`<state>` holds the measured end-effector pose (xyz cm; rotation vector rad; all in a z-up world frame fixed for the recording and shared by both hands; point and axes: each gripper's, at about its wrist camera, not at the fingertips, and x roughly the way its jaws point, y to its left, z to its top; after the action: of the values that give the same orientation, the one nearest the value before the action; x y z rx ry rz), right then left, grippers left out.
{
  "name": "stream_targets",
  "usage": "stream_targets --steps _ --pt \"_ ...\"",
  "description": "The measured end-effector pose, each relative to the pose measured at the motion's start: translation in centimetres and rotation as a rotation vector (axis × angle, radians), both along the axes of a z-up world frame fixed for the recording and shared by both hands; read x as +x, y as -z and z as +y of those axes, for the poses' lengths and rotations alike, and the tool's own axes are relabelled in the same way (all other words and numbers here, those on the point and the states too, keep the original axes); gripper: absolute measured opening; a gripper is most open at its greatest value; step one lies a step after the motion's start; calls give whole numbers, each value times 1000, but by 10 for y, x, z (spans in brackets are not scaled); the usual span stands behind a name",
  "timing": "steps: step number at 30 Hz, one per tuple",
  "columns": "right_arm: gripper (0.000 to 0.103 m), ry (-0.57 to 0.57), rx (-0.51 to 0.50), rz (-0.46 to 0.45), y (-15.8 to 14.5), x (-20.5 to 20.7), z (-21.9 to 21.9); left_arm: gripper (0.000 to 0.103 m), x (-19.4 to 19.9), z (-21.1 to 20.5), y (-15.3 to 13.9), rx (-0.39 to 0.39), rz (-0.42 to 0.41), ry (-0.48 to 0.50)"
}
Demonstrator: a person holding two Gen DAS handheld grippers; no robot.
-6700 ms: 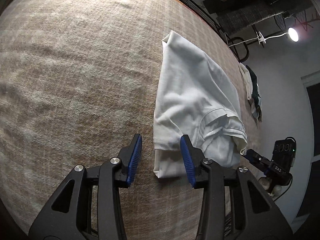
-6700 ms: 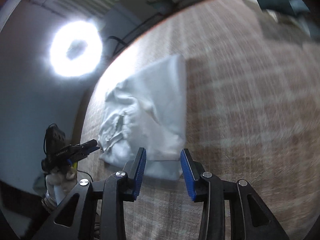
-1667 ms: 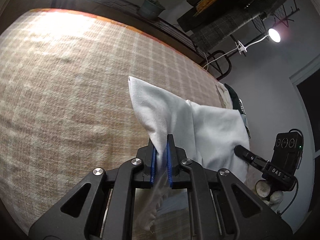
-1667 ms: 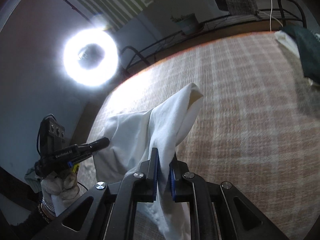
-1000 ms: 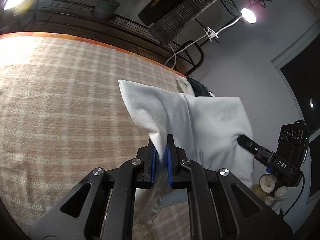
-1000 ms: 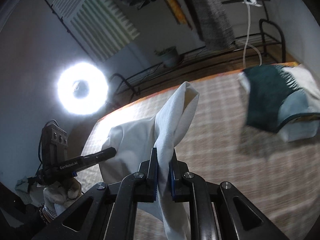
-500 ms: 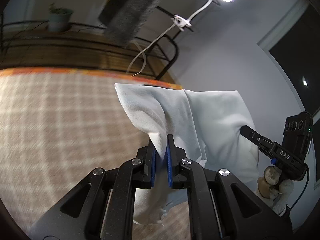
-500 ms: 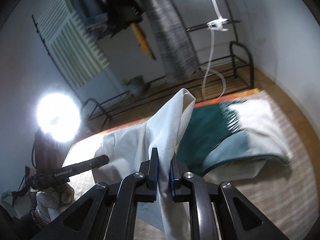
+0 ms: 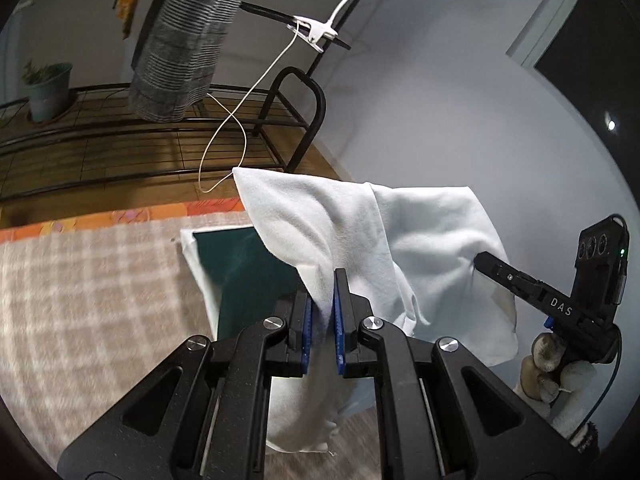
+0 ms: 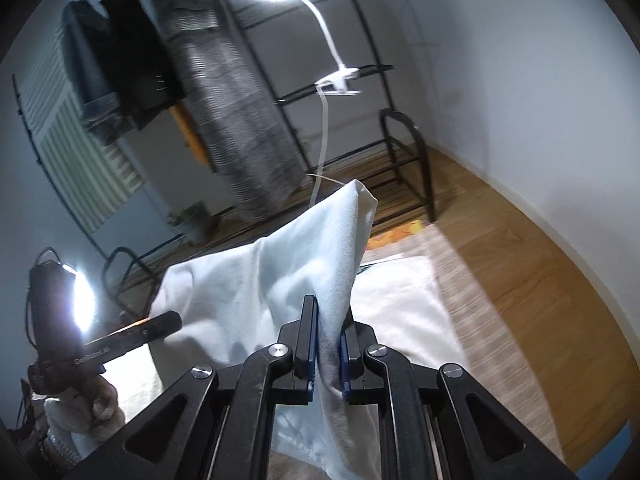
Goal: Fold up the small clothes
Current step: 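Lift the folded shirt with both tools and carry it to the green garment stack, then lower the folded shirt onto the green stack and open both tools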
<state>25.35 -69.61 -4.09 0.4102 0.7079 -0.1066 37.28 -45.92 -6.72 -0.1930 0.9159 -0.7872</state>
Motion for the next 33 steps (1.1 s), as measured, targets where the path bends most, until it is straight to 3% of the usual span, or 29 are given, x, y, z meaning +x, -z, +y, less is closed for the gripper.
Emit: stream_targets --steps 4,7,9,12,22,33 --pt "7 19 -17 24 17 20 -19 7 14 -23 15 73 -29 -20" --pt "7 27 -42 50 31 35 -28 9 25 -36 30 194 -64 -59" --pt "14 60 -86 96 43 45 -33 13 30 -35 39 246 -64 -96" --pt "22 103 -153 139 54 50 -36 14 30 -22 42 220 -58 -132" --pt "22 105 -163 121 41 39 -24 14 5 -1 23 202 -82 -102" --pt "25 83 -193 44 -31 -4 24 14 -55 47 -43 162 -162 -104"
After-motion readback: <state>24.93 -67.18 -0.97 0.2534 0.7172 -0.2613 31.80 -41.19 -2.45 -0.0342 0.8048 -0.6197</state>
